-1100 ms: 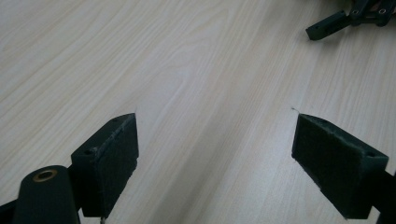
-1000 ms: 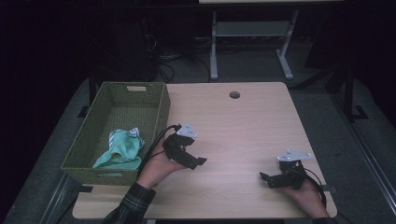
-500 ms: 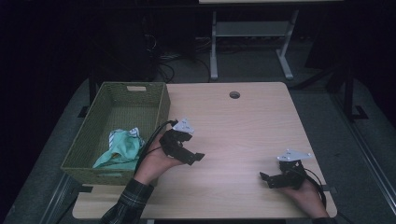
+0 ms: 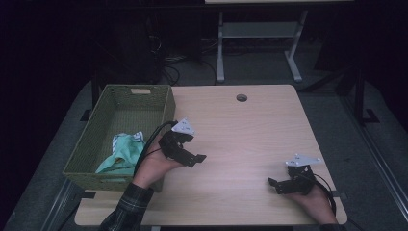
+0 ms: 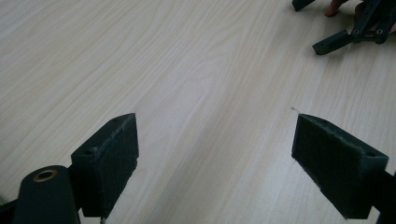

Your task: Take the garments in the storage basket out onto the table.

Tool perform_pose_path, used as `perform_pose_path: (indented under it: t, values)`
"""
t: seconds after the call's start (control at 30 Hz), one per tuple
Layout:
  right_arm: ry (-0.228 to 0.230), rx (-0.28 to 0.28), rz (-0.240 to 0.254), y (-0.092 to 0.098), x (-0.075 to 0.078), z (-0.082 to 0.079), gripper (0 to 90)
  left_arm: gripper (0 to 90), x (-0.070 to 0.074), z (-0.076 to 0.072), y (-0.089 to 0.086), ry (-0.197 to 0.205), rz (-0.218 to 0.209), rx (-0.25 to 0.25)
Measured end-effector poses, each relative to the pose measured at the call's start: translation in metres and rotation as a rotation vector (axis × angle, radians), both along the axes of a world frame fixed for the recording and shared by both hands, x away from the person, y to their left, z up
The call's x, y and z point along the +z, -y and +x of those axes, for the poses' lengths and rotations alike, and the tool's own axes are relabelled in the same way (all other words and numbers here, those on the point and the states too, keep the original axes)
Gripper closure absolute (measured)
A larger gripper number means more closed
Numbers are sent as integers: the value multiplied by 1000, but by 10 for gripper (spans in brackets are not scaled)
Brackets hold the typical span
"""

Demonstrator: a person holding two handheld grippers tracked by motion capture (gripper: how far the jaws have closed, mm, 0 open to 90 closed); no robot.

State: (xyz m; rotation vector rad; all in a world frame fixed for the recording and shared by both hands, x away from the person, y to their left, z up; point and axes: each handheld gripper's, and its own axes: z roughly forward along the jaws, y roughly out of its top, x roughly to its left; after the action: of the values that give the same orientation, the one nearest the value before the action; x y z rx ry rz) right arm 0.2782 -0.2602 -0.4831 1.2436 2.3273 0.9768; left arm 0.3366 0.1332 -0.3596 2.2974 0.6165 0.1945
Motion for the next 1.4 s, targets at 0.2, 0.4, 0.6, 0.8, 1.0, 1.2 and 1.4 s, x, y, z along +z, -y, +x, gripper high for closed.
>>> perform_pose_path:
  t: [0.2,0.4,0.6,0.8,1.0,1.2,1.4]
  values:
    - [3,3,-1,0,0,0,19,142,4,1,-9,0,-10,16]
    - [3,1,0,0,0,0,19,142,5,4,-21,-4,-25,43]
    - [3,1,0,0,0,0,18,141,8,5,-32,9,-30,69]
    - [3,1,0,0,0,0,19,142,10,5,-40,12,-32,86]
    - [3,1,0,0,0,0,19,141,13,5,-49,23,-41,111]
    - [3,1,0,0,0,0,19,142,16,5,-58,32,-48,130]
    - [3,1,0,0,0,0,19,141,18,5,-67,42,-40,154]
